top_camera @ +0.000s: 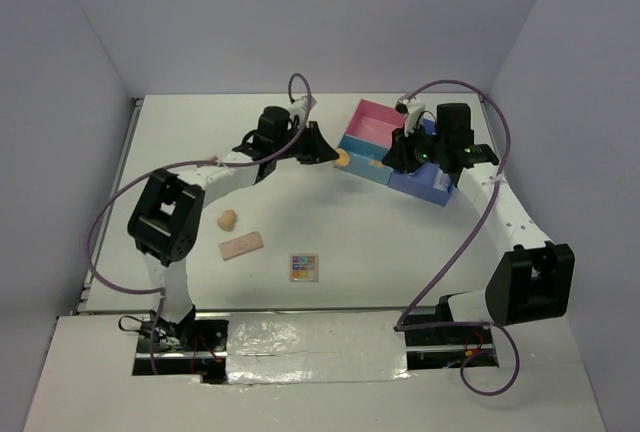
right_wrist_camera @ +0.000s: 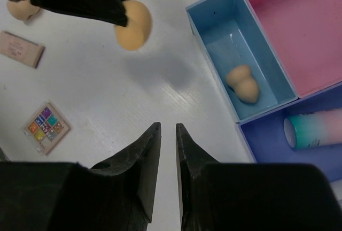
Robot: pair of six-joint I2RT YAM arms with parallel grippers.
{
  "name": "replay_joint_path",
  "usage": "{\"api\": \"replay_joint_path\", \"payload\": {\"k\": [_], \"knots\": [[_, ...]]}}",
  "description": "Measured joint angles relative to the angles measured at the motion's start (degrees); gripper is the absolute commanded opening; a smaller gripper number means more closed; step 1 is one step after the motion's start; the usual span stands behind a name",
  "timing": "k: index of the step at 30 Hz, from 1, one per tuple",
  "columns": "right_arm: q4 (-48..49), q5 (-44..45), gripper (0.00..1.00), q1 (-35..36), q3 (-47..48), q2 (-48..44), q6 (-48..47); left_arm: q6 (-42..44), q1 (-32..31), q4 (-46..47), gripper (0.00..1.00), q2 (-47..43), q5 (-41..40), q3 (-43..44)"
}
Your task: Organize the makeup
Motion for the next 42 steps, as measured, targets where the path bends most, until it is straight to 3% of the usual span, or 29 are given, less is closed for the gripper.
{"api": "replay_joint_path", "payload": {"k": [8,12,15,21,27,32,42], "knots": [[0.6,-0.3,0.27,0.0,-0.7,-1.4,0.8,-4.2,-5.1,0.3,0.05,14.8,-6.8,17.0],[1.3,-0.5,0.3,-0.4,-1.9,-2.2,1.4,-4.1,-6.5,-3.3,0.14,18.7,-11.6,22.4],[1.5,-0.7,0.34,-0.8,-2.4,-2.4,1.6,-3.9,-6.8,-6.5,0.36,20.3,-15.0,25.4],[2.2,-0.9,0.4,-1.3,-2.4,-2.4,1.7,-3.5,-6.8,-11.8,0.53,21.5,-18.4,28.6],[2.4,-1.0,0.45,-1.3,-2.4,-2.4,1.8,-3.5,-6.8,-14.4,0.55,21.5,-18.8,29.0],[2.0,-2.7,0.55,-1.3,-2.4,-2.4,0.7,-2.4,-6.8,-15.9,0.62,21.5,-18.8,29.7],[-0.6,-7.6,0.59,-1.3,-2.3,-2.4,-4.0,-0.7,-6.8,-17.7,0.64,20.9,-19.1,31.8]]}}
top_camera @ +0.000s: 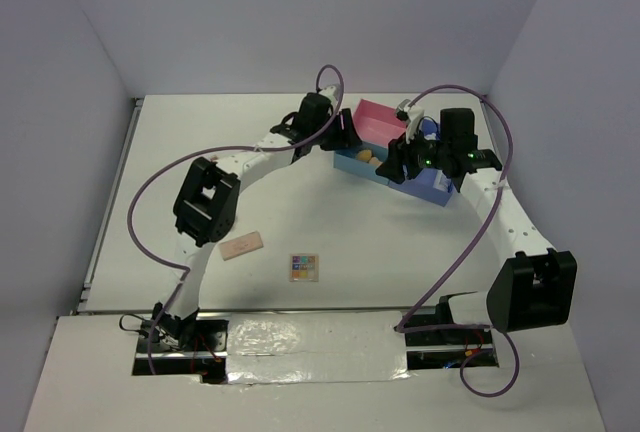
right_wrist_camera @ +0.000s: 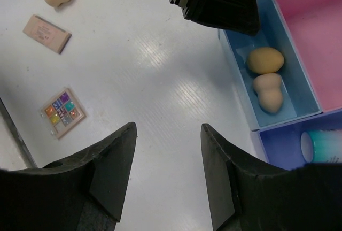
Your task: Organize the makeup
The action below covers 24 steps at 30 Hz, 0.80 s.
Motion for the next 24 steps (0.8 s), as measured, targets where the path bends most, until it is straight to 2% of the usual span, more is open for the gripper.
{"api": "replay_joint_path", "payload": {"k": [3,4,6,7,10,14,15,16,17,18,22,24], "knots": [[-0.2,-0.4,0.59,0.0,0.0,0.0,-0.6,0.2,0.0,0.0,0.57,-1.5,-0.3,-1.4],[-0.3,-0.5,0.59,0.0,0.0,0.0,-0.8,0.5,0.0,0.0,0.47,-2.4,-0.5,-2.4],[-0.5,-0.8,0.59,0.0,0.0,0.0,-1.0,1.2,0.0,-0.1,0.33,-5.0,-1.0,-4.9],[-0.6,-1.1,0.59,0.0,0.0,0.0,-1.1,1.6,0.1,-0.1,0.16,-6.6,-1.3,-6.3],[-1.1,-2.0,0.59,0.0,0.1,0.0,-1.5,3.0,0.4,-0.3,0.0,-12.3,-2.1,-11.1],[-2.2,-2.5,0.59,0.4,0.2,0.0,-2.6,5.8,1.5,-1.2,0.01,-23.0,-3.2,-20.3],[-2.6,-2.4,0.59,0.6,0.4,0.2,-2.9,6.4,1.9,-1.9,0.07,-25.9,-3.4,-22.8],[-3.0,-2.4,0.59,1.0,0.6,0.5,-3.3,7.5,2.4,-2.3,0.25,-28.8,-3.7,-25.3],[-3.4,-2.4,0.59,1.4,0.9,0.7,-3.7,8.7,2.7,-3.0,0.35,-31.3,-4.4,-27.4],[-3.9,-2.3,0.6,2.2,1.2,1.0,-4.1,9.6,3.1,-3.5,0.49,-34.0,-5.1,-29.8],[-5.3,-2.0,0.61,4.5,1.6,2.2,-5.3,12.2,4.1,-9.1,0.61,-44.4,-9.0,-38.1],[-5.9,-1.9,0.61,5.2,1.9,2.9,-5.6,13.0,4.4,-12.3,0.63,-48.9,-11.2,-41.6]]}}
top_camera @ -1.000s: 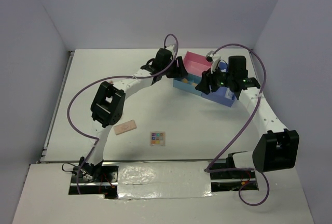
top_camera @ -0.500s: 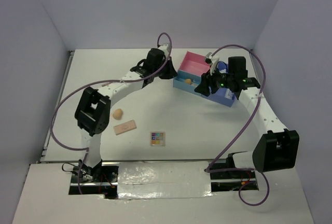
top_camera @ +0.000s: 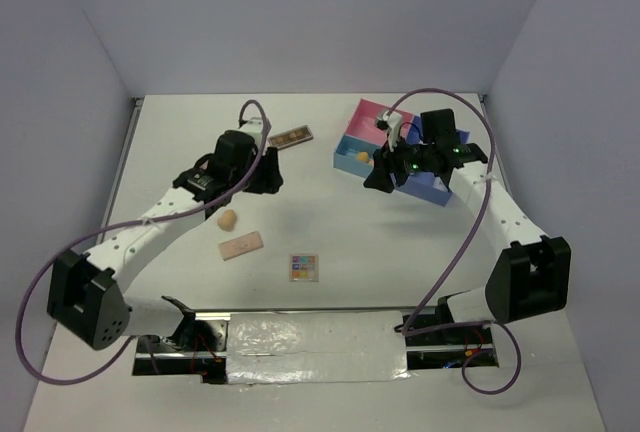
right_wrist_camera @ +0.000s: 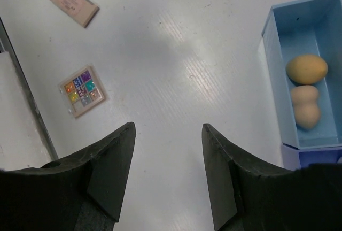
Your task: Organize the makeup
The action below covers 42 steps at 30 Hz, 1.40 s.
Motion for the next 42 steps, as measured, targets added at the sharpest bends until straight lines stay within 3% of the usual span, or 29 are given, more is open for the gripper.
{"api": "replay_joint_path", "payload": {"k": [5,9,13,23,36,40,42], "knots": [[-0.9,0.1,0.62,0.5,1.4,1.9,-0.2,0.1,1.6,-10.4,0.59,-7.6,-8.4,-6.3],[-1.2,0.3,0.62,1.0,1.6,2.6,-0.2,-1.2,5.0,-15.8,0.45,-8.8,-13.7,-9.2],[-1.6,0.6,0.62,1.8,1.9,3.0,-0.2,-1.4,8.0,-18.5,0.45,-8.0,-15.6,-10.5],[-1.7,1.7,0.63,2.1,2.4,3.2,-0.2,-0.8,10.2,-17.5,0.46,3.7,-16.2,-10.0],[-1.7,2.3,0.63,2.2,2.4,3.2,-0.6,1.8,11.0,-13.4,0.44,11.8,-16.2,-8.1],[-1.7,2.6,0.63,2.2,2.4,3.2,-0.6,1.9,11.1,-12.1,0.36,13.7,-16.1,-8.1],[-1.7,2.6,0.63,2.2,2.4,3.2,-0.6,1.9,11.1,-11.6,0.25,14.2,-16.0,-8.1]]}}
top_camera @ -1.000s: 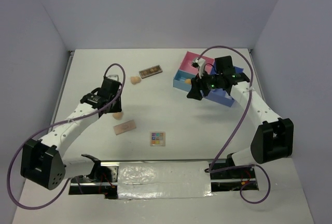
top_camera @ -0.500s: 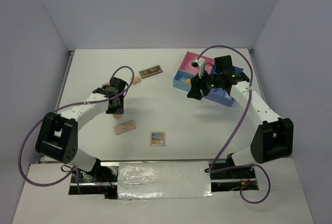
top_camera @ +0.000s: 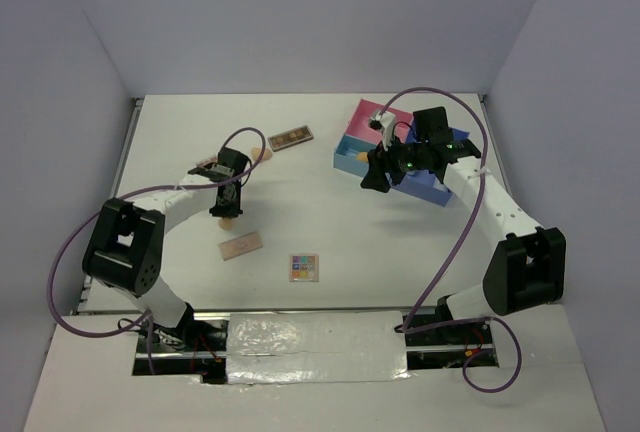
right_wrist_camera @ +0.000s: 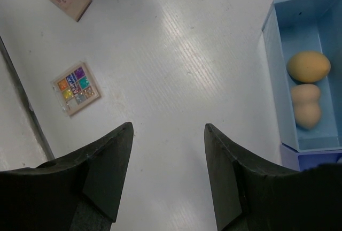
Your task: Organize the makeup
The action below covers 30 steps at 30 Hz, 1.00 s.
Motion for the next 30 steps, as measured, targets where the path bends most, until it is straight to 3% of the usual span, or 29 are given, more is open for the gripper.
{"api": "replay_joint_path", "payload": {"k": [6,12,18,22,23,26,30], "knots": [[0.0,0.4,0.63,0.0,0.0,0.0,0.0,0.1,0.0,0.0,0.0,0.2,0.3,0.2],[0.0,1.0,0.63,0.0,0.0,0.0,0.0,0.2,0.2,-1.4,0.0,-0.2,3.5,2.3],[0.7,3.5,0.59,0.0,0.0,-0.3,1.1,0.0,0.3,0.9,0.0,-3.9,15.6,6.0],[2.2,5.7,0.42,-0.5,0.0,-0.7,3.5,-1.9,0.1,7.9,0.0,-5.5,27.6,6.7],[2.7,6.4,0.33,-0.7,0.0,-0.9,4.3,-3.5,-0.1,10.4,0.0,-5.4,30.5,6.7],[4.0,7.8,0.18,-1.4,0.0,-1.2,6.1,-8.1,-1.5,18.6,0.0,-4.1,37.9,6.7],[5.4,8.9,0.17,-2.6,0.0,-1.7,8.1,-14.1,-4.9,27.9,0.0,2.8,44.1,10.9]]}}
